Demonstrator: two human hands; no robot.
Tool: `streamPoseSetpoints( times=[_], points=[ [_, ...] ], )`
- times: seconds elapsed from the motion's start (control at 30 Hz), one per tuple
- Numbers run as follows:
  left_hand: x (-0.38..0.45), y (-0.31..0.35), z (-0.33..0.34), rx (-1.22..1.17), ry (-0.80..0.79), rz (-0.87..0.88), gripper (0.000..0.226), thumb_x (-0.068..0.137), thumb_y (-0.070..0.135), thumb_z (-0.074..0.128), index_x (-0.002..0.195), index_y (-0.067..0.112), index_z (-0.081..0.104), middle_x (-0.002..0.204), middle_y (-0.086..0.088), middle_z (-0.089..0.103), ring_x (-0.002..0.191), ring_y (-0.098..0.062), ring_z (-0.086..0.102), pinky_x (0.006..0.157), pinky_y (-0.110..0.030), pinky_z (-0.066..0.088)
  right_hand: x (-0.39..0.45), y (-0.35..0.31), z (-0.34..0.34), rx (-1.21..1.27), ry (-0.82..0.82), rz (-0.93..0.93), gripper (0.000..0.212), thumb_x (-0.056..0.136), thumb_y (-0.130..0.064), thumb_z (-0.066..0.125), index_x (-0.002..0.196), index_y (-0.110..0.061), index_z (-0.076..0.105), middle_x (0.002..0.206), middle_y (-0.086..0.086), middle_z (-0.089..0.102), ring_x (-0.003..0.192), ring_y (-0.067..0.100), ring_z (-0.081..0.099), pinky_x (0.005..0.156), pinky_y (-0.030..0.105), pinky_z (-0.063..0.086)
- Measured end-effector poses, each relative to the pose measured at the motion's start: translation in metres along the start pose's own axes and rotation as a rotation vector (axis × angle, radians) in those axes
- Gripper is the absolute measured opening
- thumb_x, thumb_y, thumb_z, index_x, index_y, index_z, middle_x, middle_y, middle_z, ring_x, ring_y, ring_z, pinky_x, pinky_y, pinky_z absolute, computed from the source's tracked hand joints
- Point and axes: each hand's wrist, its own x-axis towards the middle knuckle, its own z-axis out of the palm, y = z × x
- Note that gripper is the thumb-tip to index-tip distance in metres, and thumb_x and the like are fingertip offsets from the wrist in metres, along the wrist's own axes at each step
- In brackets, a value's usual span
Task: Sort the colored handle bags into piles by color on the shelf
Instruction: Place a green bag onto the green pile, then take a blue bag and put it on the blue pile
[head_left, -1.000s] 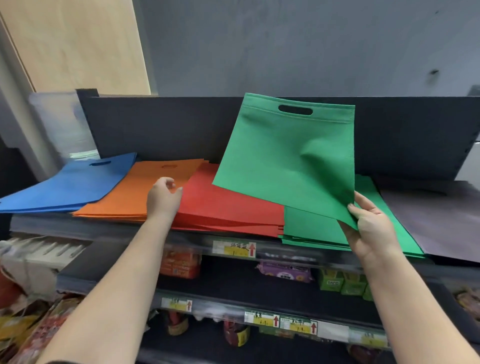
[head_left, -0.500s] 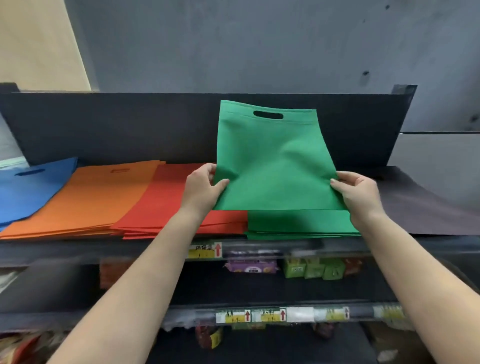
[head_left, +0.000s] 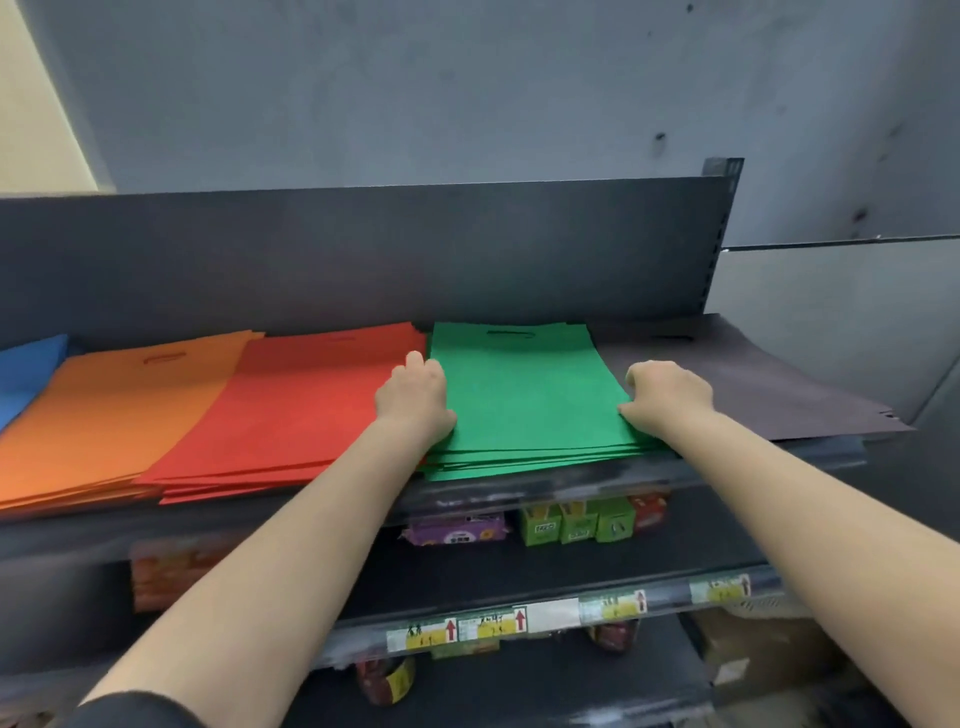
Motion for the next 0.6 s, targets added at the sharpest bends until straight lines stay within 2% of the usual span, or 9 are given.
streamPoseSetpoints(
  times=[0.13, 0.27, 0.37, 0.5, 0.6],
  points=[
    [0.005, 0.024, -0.010, 0.112, 0.144, 0.142, 0.041, 0.089, 0.040, 0.054, 0.117, 0.010, 0.049, 0.115, -0.008, 0.048, 0.108, -0.027, 0.046, 0.077, -0.035, 0.038, 0.005, 0.016, -0.012, -0.014, 0.043, -0.090, 0.044, 0.092, -0.041, 0.053, 0.128, -0.016, 0.052, 0.128, 0.005, 0.052, 0.118, 0.027, 0.049, 0.088, 0.037, 0.044],
    [0.022, 0.078, -0.024, 0.119, 0.212, 0.292, 0.045, 0.090, 0.044, 0.049, 0.123, 0.014, 0.050, 0.120, -0.004, 0.051, 0.111, -0.025, 0.047, 0.084, -0.034, 0.038, 0.010, 0.046, -0.033, -0.111, 0.111, -0.172, 0.052, 0.092, -0.046, 0.051, 0.136, -0.019, 0.046, 0.133, 0.005, 0.050, 0.122, 0.026, 0.047, 0.093, 0.037, 0.041],
    [0.039, 0.130, -0.031, 0.129, 0.188, 0.388, 0.044, 0.091, 0.042, 0.049, 0.126, 0.015, 0.049, 0.123, -0.003, 0.052, 0.114, -0.025, 0.047, 0.086, -0.034, 0.036, 0.013, 0.083, -0.050, -0.165, 0.065, -0.141, 0.054, 0.091, -0.049, 0.050, 0.137, -0.022, 0.044, 0.133, 0.002, 0.050, 0.120, 0.024, 0.050, 0.088, 0.033, 0.041],
    [0.055, 0.208, -0.032, 0.172, 0.131, 0.465, 0.045, 0.092, 0.042, 0.049, 0.127, 0.015, 0.048, 0.126, -0.004, 0.052, 0.118, -0.025, 0.046, 0.089, -0.035, 0.035, 0.008, 0.150, -0.067, -0.281, 0.007, -0.054, 0.049, 0.090, -0.051, 0.046, 0.128, -0.021, 0.049, 0.126, 0.001, 0.053, 0.116, 0.023, 0.052, 0.077, 0.032, 0.036],
    [0.059, 0.266, -0.029, 0.158, 0.107, 0.498, 0.045, 0.092, 0.043, 0.049, 0.128, 0.016, 0.047, 0.128, -0.004, 0.051, 0.120, -0.025, 0.045, 0.090, -0.036, 0.034, -0.002, 0.206, -0.079, -0.337, 0.012, 0.014, 0.054, 0.090, -0.058, 0.043, 0.127, -0.019, 0.047, 0.128, 0.002, 0.052, 0.119, 0.024, 0.051, 0.080, 0.033, 0.038]
  ],
)
